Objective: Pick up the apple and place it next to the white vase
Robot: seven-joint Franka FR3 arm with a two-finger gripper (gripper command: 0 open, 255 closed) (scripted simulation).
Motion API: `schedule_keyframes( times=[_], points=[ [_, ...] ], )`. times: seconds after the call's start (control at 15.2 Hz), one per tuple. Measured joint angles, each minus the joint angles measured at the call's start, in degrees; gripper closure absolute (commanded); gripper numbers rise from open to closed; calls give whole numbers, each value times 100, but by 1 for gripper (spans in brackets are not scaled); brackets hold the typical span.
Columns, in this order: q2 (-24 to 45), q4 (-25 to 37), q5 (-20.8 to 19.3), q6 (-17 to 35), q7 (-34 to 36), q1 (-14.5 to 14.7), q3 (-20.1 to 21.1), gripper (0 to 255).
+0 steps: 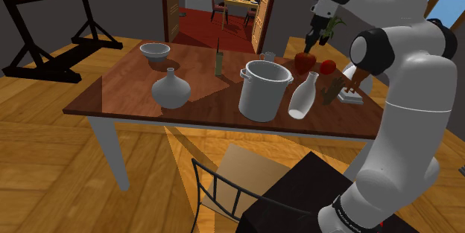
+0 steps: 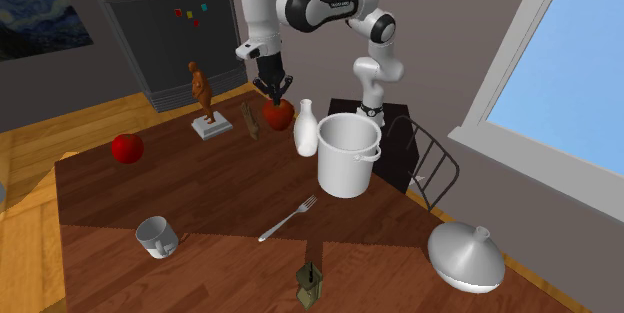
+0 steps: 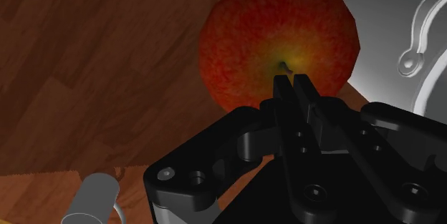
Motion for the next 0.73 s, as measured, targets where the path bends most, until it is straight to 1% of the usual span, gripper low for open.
schedule_keyframes(
  times=[0.4, 0.73],
  points=[
    [224, 817, 122, -599, 45, -191, 14, 255],
    [627, 1888, 344, -1263, 71, -545, 57, 255]
  ],
)
